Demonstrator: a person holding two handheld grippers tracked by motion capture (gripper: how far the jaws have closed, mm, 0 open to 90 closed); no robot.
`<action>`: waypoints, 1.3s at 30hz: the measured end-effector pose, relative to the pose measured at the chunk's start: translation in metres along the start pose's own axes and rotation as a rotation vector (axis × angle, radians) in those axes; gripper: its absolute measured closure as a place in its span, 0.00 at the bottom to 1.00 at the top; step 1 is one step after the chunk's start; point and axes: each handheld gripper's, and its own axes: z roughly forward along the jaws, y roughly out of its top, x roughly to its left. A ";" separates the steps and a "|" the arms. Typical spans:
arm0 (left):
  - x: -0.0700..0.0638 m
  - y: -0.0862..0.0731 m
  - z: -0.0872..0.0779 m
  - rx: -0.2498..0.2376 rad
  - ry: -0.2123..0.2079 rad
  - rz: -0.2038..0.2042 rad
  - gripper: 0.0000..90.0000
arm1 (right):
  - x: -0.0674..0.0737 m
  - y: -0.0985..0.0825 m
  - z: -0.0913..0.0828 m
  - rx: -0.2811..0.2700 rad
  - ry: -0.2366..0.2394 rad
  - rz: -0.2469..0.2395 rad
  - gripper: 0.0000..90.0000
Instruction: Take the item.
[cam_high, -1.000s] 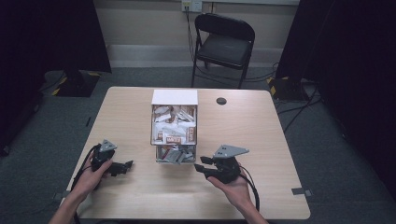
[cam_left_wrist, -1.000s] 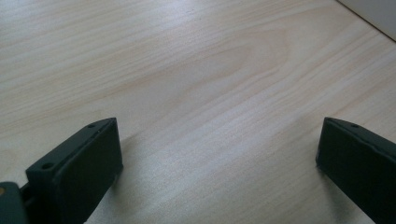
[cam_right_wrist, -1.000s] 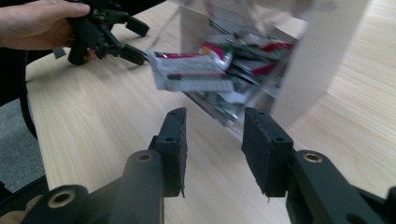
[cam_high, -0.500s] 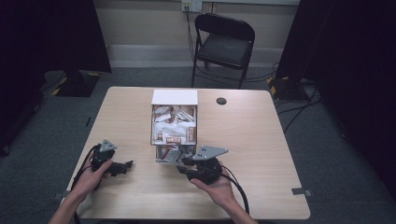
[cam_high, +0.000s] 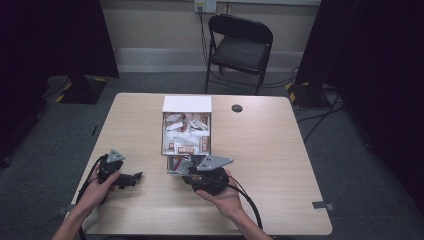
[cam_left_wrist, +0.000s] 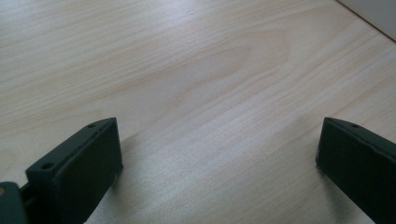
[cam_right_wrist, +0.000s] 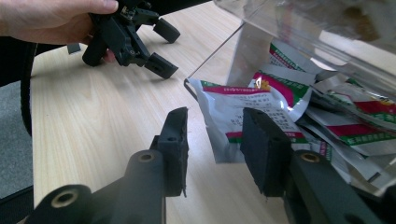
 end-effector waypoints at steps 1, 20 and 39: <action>0.000 0.000 0.000 0.000 0.000 0.000 0.00 | 0.001 -0.001 0.001 0.002 -0.011 -0.011 0.68; 0.000 0.000 0.000 0.000 0.000 0.000 0.00 | -0.003 -0.009 0.000 -0.014 -0.043 -0.010 0.90; 0.000 0.000 0.000 0.000 0.000 0.000 0.00 | -0.006 -0.004 -0.011 -0.072 -0.019 -0.001 1.00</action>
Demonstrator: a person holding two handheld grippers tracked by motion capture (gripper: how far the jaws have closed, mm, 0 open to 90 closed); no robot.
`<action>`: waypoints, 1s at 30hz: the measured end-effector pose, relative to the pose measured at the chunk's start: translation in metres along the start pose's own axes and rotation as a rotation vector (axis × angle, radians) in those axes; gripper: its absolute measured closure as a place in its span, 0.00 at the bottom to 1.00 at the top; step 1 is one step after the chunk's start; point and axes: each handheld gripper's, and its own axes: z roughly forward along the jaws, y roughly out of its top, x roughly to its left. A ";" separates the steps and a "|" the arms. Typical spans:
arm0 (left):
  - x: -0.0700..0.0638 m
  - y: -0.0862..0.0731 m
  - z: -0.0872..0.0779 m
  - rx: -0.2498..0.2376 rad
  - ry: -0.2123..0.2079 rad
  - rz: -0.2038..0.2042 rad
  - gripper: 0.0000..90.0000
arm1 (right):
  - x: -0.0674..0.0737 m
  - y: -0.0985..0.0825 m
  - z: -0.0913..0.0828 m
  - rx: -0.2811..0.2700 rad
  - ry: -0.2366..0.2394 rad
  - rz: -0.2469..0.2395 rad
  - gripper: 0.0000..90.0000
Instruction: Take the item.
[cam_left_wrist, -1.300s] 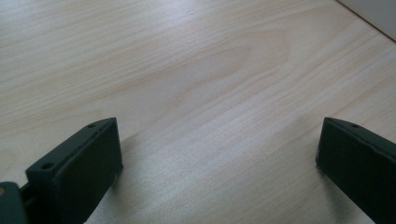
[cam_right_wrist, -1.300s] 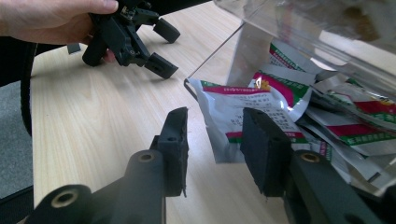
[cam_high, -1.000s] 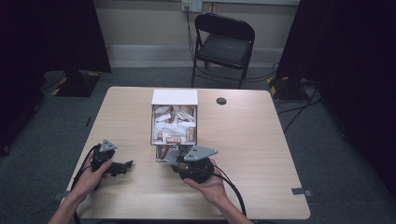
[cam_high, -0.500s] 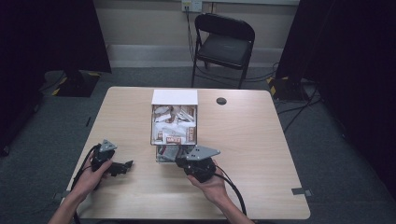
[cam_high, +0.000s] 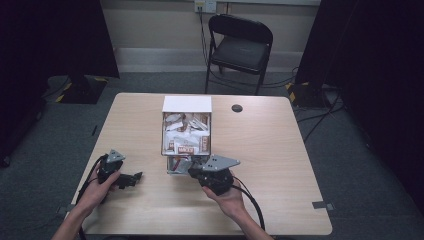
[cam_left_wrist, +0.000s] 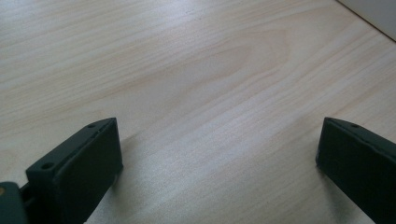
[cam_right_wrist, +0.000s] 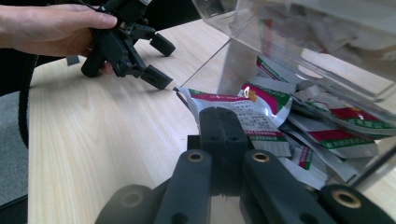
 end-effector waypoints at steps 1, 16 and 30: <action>0.000 0.000 0.000 0.000 0.000 0.000 0.00 | -0.001 -0.001 0.000 -0.003 -0.003 0.005 1.00; 0.000 0.000 0.000 0.000 0.000 0.000 0.00 | 0.004 -0.001 0.008 -0.009 -0.016 -0.016 0.77; 0.000 0.000 0.000 0.000 0.000 0.000 0.00 | -0.008 0.000 0.006 -0.034 -0.057 -0.010 1.00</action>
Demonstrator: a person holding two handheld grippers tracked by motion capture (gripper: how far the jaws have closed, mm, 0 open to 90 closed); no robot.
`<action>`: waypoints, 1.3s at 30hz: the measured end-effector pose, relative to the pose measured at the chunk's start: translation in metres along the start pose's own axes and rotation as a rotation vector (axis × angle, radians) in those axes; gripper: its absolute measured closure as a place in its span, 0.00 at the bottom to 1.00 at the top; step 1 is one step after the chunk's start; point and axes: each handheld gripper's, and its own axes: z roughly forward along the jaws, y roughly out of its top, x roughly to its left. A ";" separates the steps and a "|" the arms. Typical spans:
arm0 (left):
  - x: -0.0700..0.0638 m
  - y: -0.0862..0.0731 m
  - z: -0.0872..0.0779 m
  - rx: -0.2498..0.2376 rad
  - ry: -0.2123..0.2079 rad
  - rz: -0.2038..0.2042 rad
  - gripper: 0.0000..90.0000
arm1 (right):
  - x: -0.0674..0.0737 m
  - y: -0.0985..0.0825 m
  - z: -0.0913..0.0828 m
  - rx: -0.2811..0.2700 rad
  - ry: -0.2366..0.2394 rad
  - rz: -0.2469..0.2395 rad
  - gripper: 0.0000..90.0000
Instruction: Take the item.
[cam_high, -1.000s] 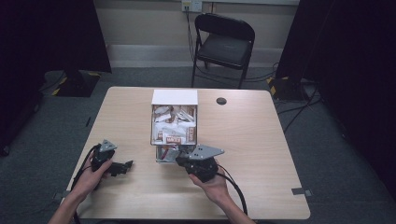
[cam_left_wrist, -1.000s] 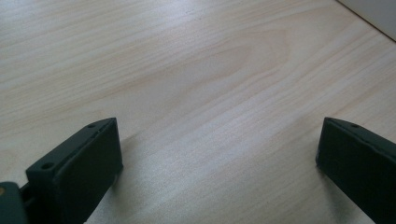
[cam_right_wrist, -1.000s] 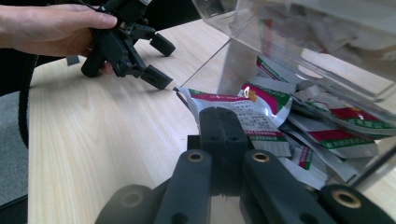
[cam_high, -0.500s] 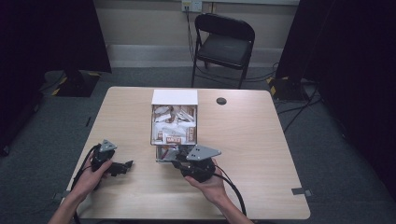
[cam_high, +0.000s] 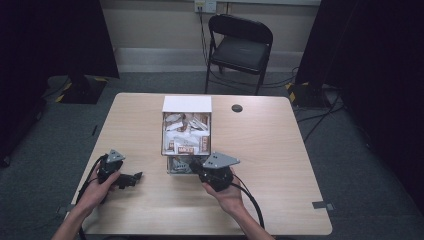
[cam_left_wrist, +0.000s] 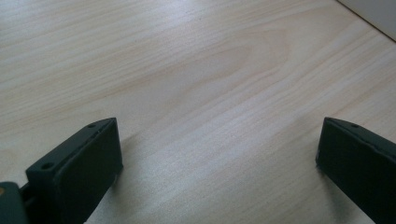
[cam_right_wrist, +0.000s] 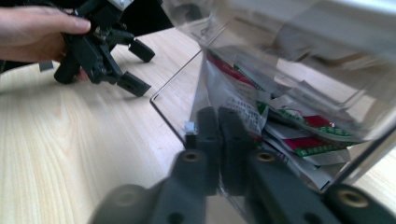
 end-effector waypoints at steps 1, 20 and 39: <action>0.000 0.000 0.000 0.000 0.000 0.000 0.00 | -0.001 0.000 -0.001 -0.002 -0.002 0.006 1.00; 0.000 0.000 0.000 0.000 0.000 0.000 0.00 | -0.001 0.007 -0.014 -0.014 0.057 -0.005 1.00; 0.000 0.000 0.000 0.000 -0.001 0.001 0.00 | 0.001 0.011 -0.022 -0.022 0.064 -0.003 1.00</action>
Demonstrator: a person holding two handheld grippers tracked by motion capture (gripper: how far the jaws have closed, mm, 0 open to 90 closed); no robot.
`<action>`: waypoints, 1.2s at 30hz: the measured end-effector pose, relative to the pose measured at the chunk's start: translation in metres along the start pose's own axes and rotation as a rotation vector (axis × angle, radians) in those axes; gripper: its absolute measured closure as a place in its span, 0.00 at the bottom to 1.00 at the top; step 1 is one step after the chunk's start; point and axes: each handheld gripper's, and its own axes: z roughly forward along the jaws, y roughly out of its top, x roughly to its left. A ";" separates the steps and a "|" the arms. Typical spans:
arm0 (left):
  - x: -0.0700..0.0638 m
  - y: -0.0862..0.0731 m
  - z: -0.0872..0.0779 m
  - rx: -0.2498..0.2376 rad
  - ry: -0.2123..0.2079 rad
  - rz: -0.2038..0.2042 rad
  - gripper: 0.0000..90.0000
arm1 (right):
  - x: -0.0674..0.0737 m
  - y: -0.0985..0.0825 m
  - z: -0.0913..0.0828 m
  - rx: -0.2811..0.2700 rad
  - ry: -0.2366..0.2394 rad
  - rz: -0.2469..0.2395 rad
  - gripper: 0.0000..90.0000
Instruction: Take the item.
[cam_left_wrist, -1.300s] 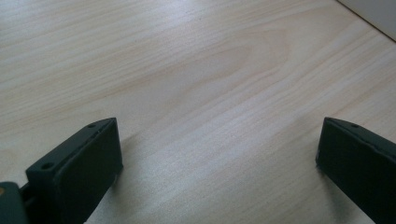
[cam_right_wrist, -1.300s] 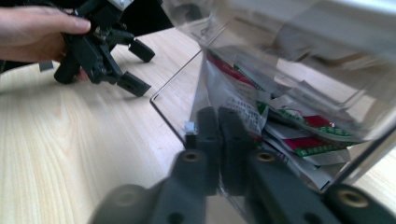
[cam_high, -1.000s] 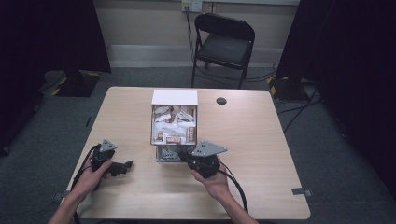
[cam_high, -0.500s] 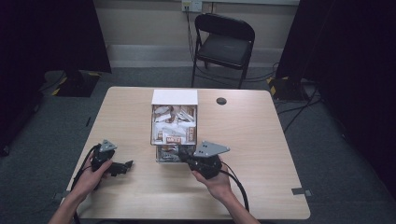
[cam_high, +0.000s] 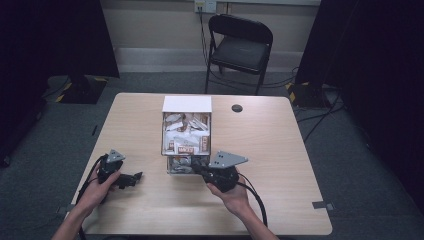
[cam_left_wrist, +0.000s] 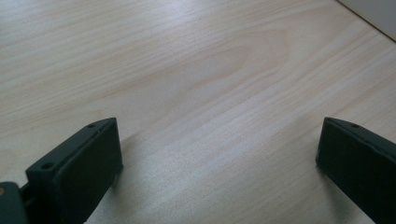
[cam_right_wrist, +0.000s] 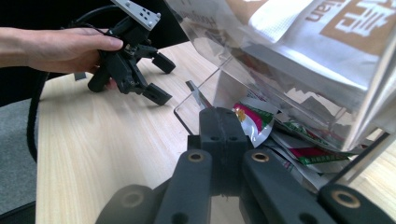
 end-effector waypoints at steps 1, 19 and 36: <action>0.000 0.000 0.000 0.000 0.001 -0.001 0.00 | 0.000 0.000 -0.001 -0.001 0.000 0.003 1.00; 0.000 0.000 0.000 0.000 0.001 -0.001 0.00 | -0.003 0.010 -0.013 0.005 -0.029 0.020 1.00; 0.000 0.000 0.000 -0.001 0.001 -0.001 0.00 | -0.003 0.003 -0.037 -0.010 -0.019 0.049 1.00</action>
